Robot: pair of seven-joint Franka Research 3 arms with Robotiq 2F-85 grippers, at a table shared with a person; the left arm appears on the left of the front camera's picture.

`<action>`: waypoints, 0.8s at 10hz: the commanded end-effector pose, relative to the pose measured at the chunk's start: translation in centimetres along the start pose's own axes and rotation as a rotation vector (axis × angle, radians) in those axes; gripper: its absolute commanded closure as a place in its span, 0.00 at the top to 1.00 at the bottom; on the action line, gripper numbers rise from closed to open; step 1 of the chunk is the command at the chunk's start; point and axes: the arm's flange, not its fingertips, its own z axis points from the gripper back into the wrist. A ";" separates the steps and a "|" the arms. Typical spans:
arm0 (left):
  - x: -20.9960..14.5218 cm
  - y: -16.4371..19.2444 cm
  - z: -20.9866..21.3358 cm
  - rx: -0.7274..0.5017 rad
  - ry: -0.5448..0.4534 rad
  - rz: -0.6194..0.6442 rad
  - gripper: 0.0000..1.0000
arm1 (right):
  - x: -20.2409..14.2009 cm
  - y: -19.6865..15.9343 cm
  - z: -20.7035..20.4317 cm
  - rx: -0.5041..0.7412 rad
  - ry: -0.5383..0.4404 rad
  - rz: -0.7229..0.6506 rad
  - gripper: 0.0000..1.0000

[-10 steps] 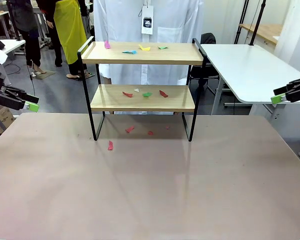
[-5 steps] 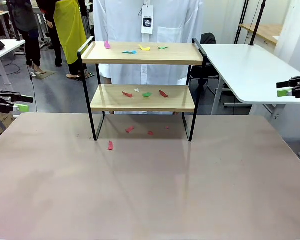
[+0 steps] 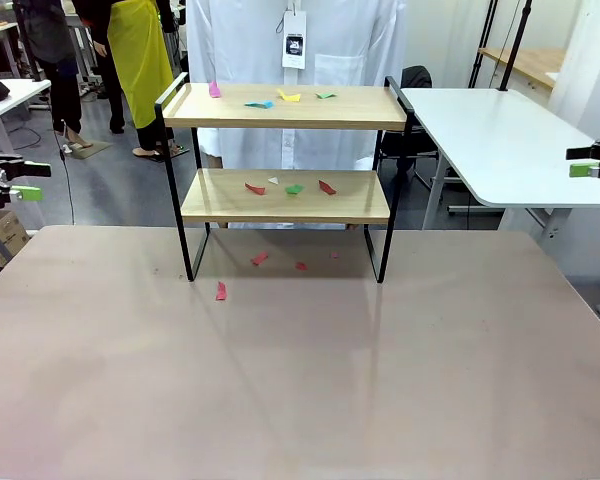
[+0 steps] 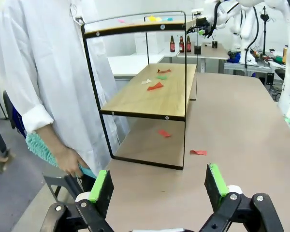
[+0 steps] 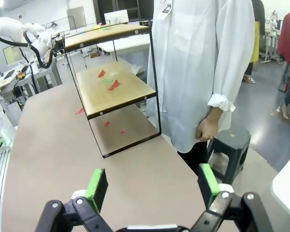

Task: Clean the shelf.
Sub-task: Pick up the Duster handed by the human.

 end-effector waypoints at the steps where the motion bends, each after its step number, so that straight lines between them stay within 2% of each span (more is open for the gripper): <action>1: 0.2 -0.6 0.3 0.007 -0.046 -0.035 1.00 | 0.3 -0.3 0.1 0.004 -0.043 0.046 1.00; 5: 0.3 -0.8 0.7 0.009 -0.039 -0.026 1.00 | 0.3 -0.5 0.4 -0.011 -0.062 0.068 1.00; 8: 0.1 -0.2 0.5 0.000 -0.016 -0.010 1.00 | 0.3 -0.1 0.4 -0.005 -0.023 0.026 1.00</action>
